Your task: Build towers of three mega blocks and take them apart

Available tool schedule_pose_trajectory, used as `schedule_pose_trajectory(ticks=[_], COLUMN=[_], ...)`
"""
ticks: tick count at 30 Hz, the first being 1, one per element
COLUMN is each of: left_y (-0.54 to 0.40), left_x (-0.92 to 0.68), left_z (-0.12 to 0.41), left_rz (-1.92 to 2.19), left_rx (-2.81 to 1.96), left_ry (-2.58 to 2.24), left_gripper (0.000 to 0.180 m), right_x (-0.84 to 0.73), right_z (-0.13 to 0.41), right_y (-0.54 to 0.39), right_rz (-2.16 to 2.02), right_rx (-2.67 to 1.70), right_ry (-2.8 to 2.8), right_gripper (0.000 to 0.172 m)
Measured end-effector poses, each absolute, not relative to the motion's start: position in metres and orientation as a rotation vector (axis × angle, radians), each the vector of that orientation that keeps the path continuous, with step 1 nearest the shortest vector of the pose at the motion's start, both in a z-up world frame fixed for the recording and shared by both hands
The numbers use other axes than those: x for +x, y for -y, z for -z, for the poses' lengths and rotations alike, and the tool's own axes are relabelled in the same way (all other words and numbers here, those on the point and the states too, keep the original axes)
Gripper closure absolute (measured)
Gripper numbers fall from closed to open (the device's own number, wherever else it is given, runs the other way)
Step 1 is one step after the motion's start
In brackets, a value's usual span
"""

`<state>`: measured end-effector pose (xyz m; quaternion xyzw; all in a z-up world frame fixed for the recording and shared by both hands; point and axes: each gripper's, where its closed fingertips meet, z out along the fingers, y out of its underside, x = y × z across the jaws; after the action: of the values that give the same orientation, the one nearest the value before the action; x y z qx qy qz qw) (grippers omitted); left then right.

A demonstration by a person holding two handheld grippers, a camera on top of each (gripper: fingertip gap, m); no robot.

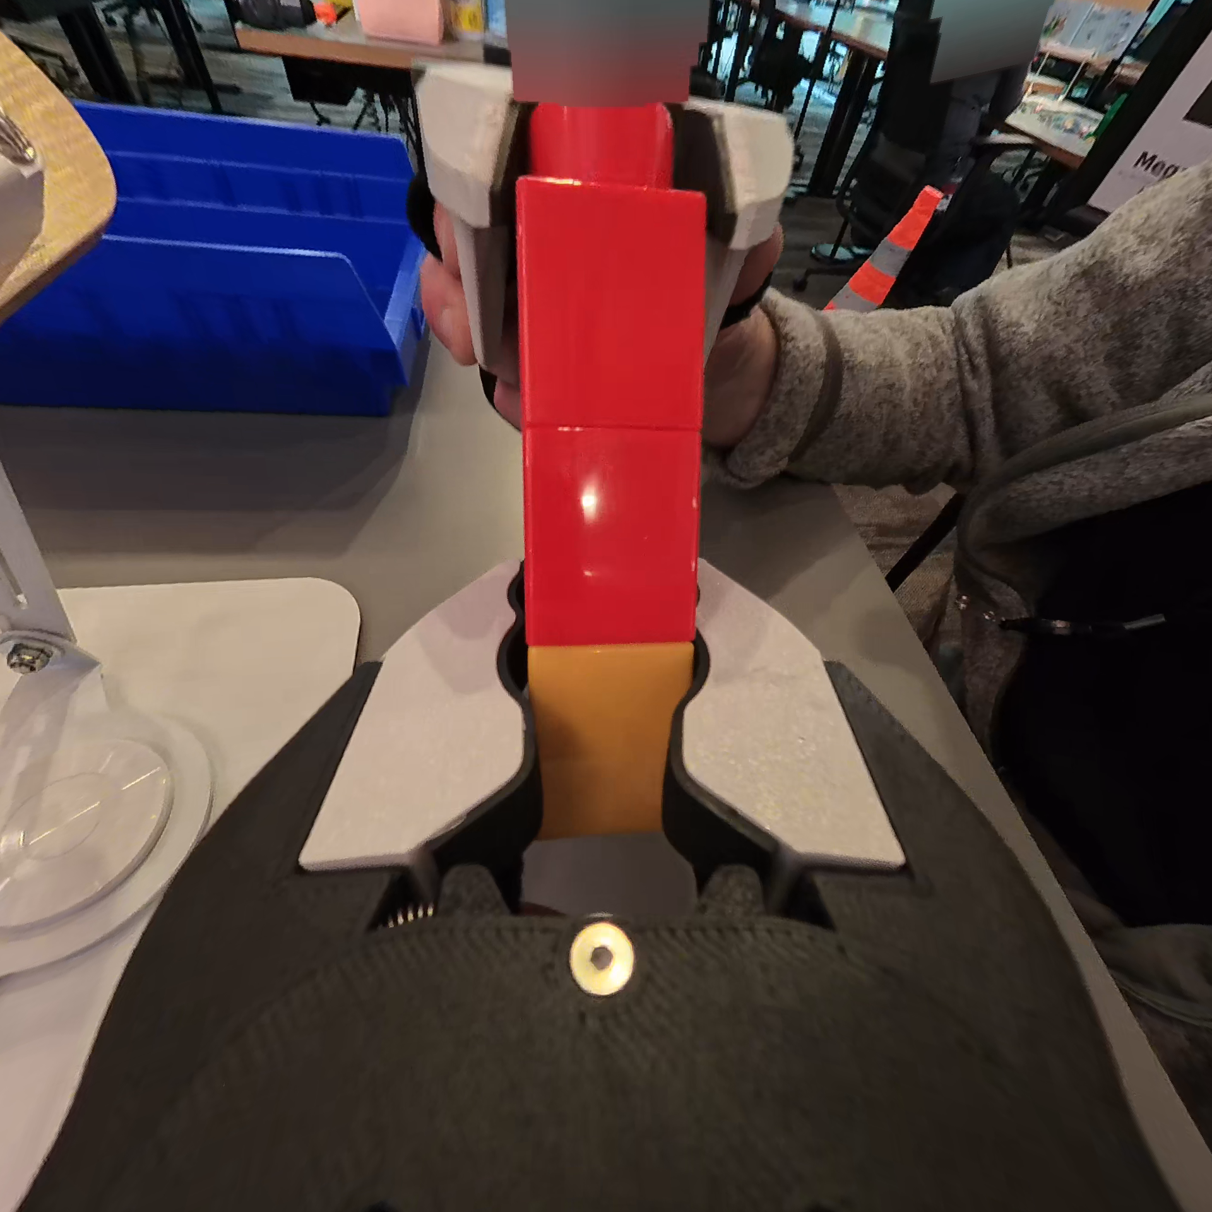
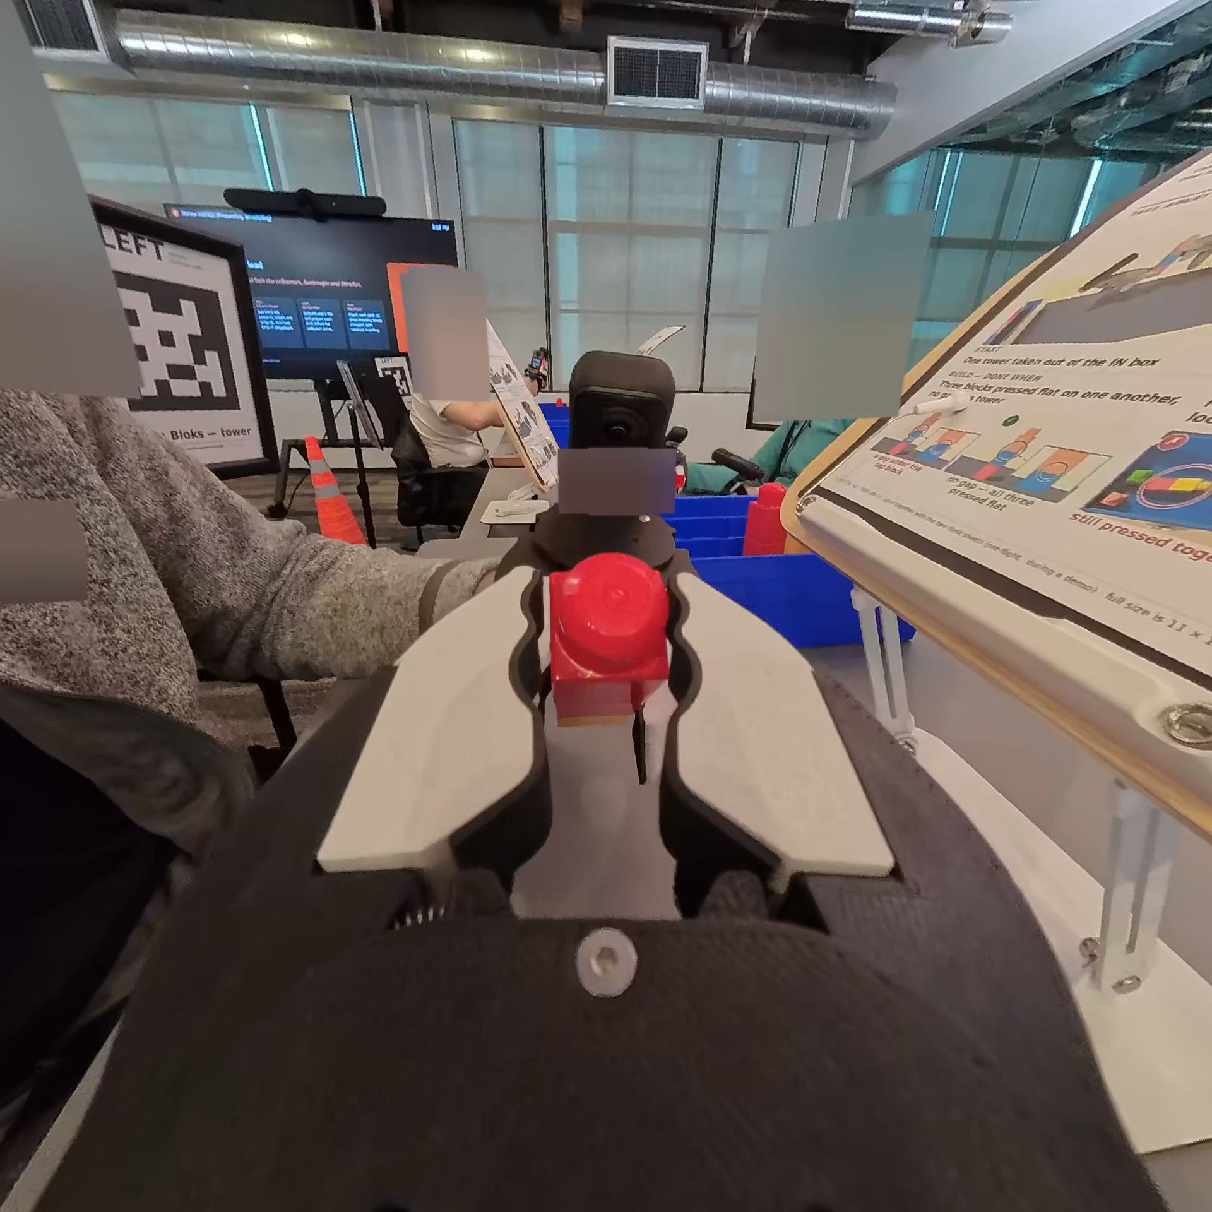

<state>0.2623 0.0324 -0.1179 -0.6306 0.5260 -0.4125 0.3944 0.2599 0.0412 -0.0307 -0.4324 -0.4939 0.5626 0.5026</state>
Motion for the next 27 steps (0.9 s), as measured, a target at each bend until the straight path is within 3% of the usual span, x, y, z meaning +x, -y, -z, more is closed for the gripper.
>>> schedule_pose_trajectory(ticks=[5,16,23,27], left_y=[-0.034,-0.033,-0.034,-0.035], left_x=[0.257,0.253,0.255,0.256], left_z=[0.130,0.136,0.118,0.104], left_rz=[0.986,0.970,1.078,1.142], left_rx=[-1.667,-1.707,-1.625,-1.556], left_ry=[-1.381,-1.409,-1.321,-1.251], left_gripper=[0.139,0.139,0.137,0.127], right_x=[0.256,0.253,0.256,0.262], right_z=[0.043,0.055,0.045,0.039], right_y=[-0.041,-0.043,-0.045,-0.050], right_rz=[-1.273,-1.233,-1.266,-1.322], right_rx=[-1.089,-1.153,-1.118,-1.100], right_ry=[1.275,1.328,1.260,1.194], right_gripper=[0.129,0.137,0.137,0.137])
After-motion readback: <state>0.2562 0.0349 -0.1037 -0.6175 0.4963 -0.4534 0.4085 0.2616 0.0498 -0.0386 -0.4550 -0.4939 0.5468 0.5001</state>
